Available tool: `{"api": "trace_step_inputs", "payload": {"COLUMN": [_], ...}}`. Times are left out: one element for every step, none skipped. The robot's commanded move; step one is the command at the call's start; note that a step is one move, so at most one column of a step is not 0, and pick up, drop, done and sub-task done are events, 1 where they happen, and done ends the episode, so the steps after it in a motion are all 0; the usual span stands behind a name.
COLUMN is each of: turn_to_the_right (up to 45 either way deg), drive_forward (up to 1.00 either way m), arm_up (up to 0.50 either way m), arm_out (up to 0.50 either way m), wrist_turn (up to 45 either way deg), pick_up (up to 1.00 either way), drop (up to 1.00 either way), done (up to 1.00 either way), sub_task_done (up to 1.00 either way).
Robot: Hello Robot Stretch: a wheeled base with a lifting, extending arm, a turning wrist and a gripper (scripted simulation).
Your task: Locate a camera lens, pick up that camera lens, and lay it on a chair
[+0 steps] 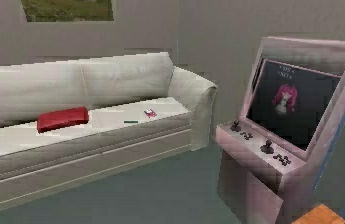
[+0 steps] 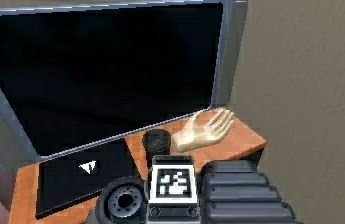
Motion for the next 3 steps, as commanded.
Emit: {"api": "trace_step_inputs", "payload": {"turn_to_the_right": [0.0,0.0,0.0], "drive_forward": [0.0,0.0,0.0], "arm_up": [0.0,0.0,0.0], "arm_out": [0.28,0.0,0.0], "wrist_turn": [0.0,45.0,45.0], "pick_up": [0.0,0.0,0.0], "drop": [0.0,0.0,0.0], "done": [0.0,0.0,0.0], "sub_task_done": [0.0,0.0,0.0]}}
